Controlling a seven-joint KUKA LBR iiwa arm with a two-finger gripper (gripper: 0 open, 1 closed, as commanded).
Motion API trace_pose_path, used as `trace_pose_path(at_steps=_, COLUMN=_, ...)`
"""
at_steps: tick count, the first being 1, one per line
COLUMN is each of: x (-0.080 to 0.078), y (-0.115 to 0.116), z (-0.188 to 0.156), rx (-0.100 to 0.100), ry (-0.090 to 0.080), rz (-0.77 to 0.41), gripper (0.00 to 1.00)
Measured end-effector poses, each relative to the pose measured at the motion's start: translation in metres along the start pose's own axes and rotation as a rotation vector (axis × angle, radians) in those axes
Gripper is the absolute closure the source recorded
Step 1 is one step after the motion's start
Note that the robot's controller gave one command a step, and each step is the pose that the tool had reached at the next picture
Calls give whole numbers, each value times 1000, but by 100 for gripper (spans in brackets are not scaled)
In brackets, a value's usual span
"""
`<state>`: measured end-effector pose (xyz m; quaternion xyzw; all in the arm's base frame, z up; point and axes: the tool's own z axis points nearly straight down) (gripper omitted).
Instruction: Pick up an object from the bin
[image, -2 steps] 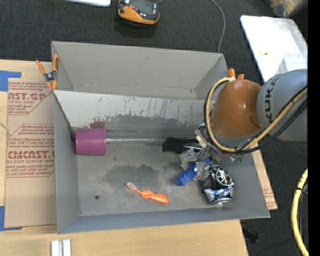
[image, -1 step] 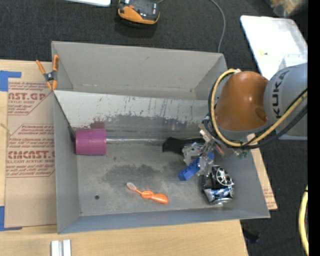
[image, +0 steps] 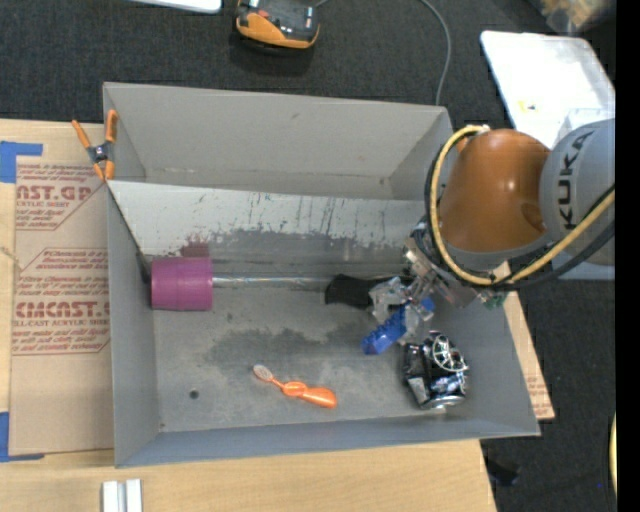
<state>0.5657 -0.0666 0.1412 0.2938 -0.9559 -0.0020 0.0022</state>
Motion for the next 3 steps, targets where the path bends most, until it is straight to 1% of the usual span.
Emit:
trace_pose_path(at_steps=2, x=-1, y=1, z=-40, rx=-1, ry=0, rz=1, gripper=100)
trace_pose_path(at_steps=3, x=-2, y=1, z=-52, rx=-1, ry=-2, rz=1, gripper=100)
